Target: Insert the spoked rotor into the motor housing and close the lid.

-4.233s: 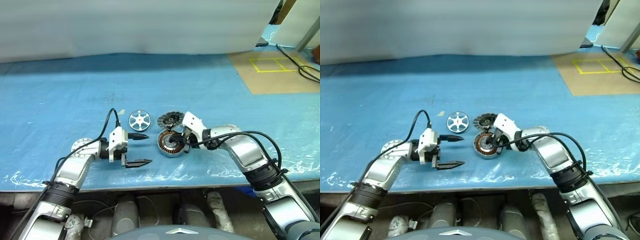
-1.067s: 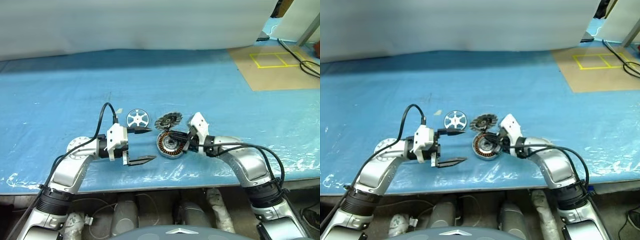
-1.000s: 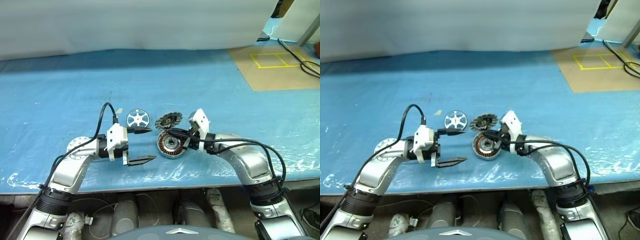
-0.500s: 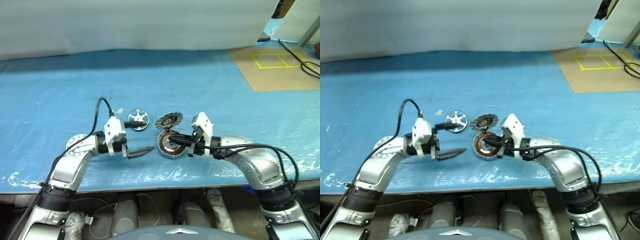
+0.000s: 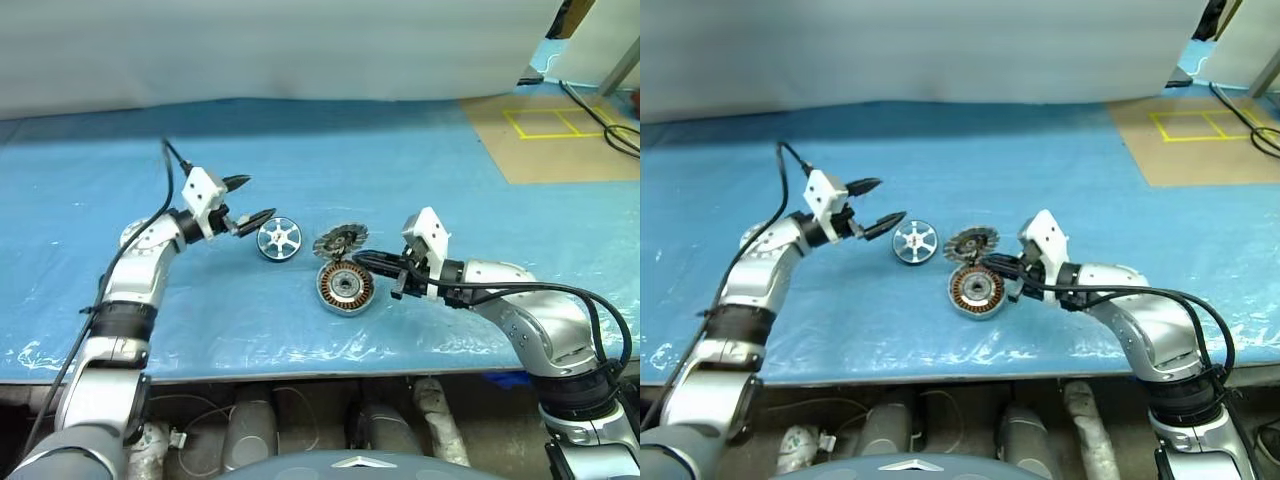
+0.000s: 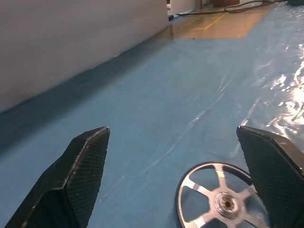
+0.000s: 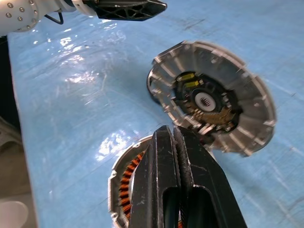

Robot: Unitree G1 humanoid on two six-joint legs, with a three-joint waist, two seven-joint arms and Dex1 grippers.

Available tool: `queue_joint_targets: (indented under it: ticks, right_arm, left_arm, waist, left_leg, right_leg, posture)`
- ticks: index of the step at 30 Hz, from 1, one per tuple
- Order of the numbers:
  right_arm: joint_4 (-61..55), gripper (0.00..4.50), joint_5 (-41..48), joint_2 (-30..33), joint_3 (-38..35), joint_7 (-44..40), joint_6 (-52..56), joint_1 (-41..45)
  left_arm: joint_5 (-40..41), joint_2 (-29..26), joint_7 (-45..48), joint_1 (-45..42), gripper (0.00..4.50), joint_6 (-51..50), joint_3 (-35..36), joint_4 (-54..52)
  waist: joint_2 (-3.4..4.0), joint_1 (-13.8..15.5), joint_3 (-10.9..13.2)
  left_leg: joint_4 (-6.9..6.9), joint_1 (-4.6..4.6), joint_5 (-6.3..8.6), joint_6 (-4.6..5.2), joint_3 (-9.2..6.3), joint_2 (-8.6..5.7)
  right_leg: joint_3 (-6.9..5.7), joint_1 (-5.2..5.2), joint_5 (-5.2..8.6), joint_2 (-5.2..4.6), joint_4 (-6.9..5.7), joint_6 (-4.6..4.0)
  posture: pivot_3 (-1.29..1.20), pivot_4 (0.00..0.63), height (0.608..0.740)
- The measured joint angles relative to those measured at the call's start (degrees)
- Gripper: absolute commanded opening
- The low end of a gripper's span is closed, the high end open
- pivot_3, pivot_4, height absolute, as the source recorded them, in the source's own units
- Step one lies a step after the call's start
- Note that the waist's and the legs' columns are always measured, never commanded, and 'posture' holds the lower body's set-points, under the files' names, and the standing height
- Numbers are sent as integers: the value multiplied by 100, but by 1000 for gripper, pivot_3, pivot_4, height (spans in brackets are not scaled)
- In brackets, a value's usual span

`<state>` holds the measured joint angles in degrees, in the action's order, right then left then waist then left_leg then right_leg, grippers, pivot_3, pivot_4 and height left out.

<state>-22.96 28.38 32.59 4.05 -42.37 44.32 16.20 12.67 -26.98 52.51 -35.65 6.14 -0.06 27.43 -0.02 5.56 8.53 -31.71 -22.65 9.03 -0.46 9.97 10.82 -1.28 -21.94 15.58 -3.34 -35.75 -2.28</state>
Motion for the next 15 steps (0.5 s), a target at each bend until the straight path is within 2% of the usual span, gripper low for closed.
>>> queue_joint_targets:
  ticks: [5, 11, 15]
  right_arm:
    - [100, 49, -19, -10, -10, -23, -86, 107]
    - [-415, 49, 17, 616, -20, -476, -180, -79]
    - [-568, 49, 0, 741, 10, -635, -351, -141]
  left_arm:
    - [-306, -78, 708, -444, 4500, 108, -430, 591]
    - [-640, -438, 1766, -841, 4500, 221, -835, 1099]
    - [-981, -444, 1971, -1132, 4500, 593, -1053, 1599]
  waist:
    - [0, -9, 0]
    - [0, 16, 1]
    - [0, 23, 1]
  left_leg:
    - [3, -17, 0, -1, -4, 0]
    - [6, -34, 0, -1, -16, -1]
    - [-1, -34, 0, -1, -18, -1]
  right_leg:
    - [-3, -17, -2, 2, -5, 0]
    - [-16, -22, -2, 2, -2, 1]
    - [-17, -19, -5, 0, -3, 6]
  posture:
    - [0, 150, 740]
    - [0, 150, 740]
    - [0, 150, 740]
